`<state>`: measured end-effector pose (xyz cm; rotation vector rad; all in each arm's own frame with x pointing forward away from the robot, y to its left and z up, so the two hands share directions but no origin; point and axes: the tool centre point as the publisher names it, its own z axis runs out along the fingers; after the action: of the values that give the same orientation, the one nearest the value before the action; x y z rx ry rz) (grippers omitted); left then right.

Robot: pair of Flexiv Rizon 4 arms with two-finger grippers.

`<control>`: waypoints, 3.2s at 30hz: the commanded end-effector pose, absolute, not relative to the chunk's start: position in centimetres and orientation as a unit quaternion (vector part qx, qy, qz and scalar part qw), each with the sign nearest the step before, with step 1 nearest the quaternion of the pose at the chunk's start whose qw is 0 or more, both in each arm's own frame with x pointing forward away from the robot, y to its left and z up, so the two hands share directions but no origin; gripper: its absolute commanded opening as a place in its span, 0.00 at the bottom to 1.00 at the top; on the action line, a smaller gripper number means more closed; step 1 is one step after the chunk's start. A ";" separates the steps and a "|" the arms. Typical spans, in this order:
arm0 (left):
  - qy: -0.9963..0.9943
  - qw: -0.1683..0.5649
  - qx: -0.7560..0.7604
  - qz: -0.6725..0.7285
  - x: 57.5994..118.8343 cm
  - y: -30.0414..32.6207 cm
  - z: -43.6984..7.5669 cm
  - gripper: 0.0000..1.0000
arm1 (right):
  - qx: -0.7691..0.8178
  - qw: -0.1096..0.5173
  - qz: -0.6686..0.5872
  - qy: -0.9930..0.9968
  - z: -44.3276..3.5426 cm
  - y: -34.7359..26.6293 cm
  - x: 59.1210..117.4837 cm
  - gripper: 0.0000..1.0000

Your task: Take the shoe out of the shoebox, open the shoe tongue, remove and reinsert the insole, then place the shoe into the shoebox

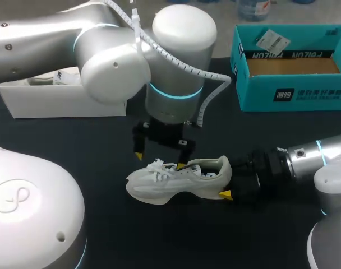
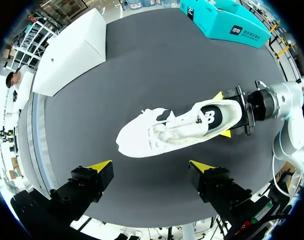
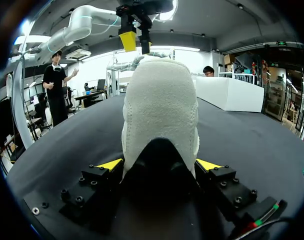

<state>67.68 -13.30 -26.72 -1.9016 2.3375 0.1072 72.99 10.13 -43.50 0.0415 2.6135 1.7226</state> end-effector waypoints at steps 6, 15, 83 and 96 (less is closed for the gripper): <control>0.774 0.063 -0.629 0.041 68.0 -13.7 -26.9 1.00 | 0.014 0.006 0.549 0.836 -44.2 10.4 73.0 0.00; 0.773 0.061 -0.630 0.046 68.6 -14.9 -26.7 1.00 | 0.014 0.006 0.549 0.836 -44.2 10.4 73.0 0.00; 0.651 0.146 -0.743 0.058 70.4 -16.1 -30.5 0.00 | 0.014 0.006 0.549 0.836 -44.2 10.4 73.0 0.00; 0.658 0.130 -0.739 0.066 69.9 -17.0 -30.4 1.00 | 0.014 0.006 0.549 0.836 -44.2 10.4 73.0 0.00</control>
<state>70.23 -15.95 -29.93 -2.1062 1.9798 0.1960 72.99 10.12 -43.50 0.0418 2.6132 1.7227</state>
